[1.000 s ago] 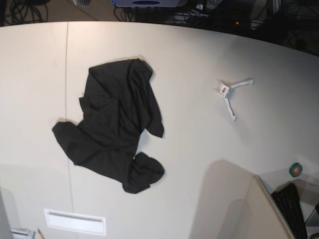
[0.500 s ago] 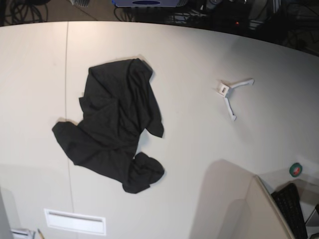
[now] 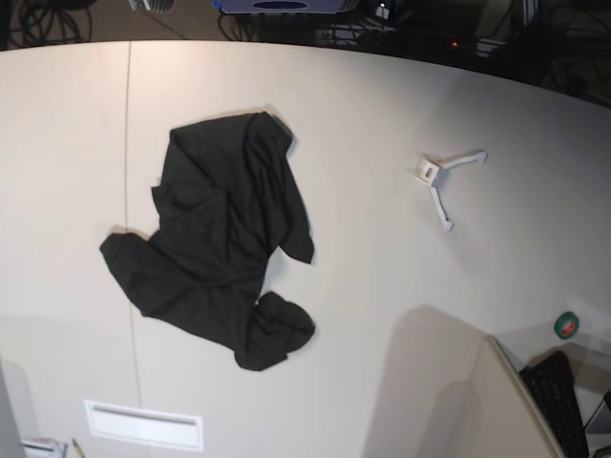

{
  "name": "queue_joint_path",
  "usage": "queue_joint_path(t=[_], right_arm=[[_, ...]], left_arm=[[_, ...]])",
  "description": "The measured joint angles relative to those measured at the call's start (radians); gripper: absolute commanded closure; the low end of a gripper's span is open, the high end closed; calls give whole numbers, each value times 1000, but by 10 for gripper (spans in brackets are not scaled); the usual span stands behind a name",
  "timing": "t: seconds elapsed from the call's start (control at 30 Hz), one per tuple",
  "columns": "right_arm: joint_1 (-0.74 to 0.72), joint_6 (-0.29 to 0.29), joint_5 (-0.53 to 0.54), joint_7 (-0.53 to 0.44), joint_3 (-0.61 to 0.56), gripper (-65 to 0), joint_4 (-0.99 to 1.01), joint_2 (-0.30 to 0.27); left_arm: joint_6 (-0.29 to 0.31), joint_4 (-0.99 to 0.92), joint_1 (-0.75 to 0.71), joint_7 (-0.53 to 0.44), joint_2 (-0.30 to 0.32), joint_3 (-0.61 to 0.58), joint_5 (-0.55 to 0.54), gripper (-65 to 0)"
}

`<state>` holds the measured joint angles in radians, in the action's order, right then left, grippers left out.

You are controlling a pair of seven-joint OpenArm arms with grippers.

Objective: Layout the t-shirt on the table in an organized manner, then fold the t-shirt properly

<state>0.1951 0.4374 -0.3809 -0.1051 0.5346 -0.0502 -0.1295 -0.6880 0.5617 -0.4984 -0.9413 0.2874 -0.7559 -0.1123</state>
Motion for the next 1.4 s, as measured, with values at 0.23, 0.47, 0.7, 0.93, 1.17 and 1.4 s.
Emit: queue_joint_path(t=[0.23,0.47,0.7,0.93,1.17,1.4], right_arm=[[0,0,0,0,0,0,0,-2],[0,0,0,0,0,0,0,-1],[0,0,0,0,0,0,0,1],[-1,0,0,0,0,0,0,2],[-1,0,0,0,0,0,0,1],[-1,0,0,0,0,0,1,3]], left_arm=[[-1,-61,18,-9,0,10,-8,-351],[-1,-171,80,-13,-37,4,-7,-351],[-1,-255,115,-11,-65,13,-2,-351],[121,-389,204,-11,-101,35,-187,-351],[177,-531,280,-5,-136,40,-204,-351],[193,-557,354,-13,-222,41,-191,-351]])
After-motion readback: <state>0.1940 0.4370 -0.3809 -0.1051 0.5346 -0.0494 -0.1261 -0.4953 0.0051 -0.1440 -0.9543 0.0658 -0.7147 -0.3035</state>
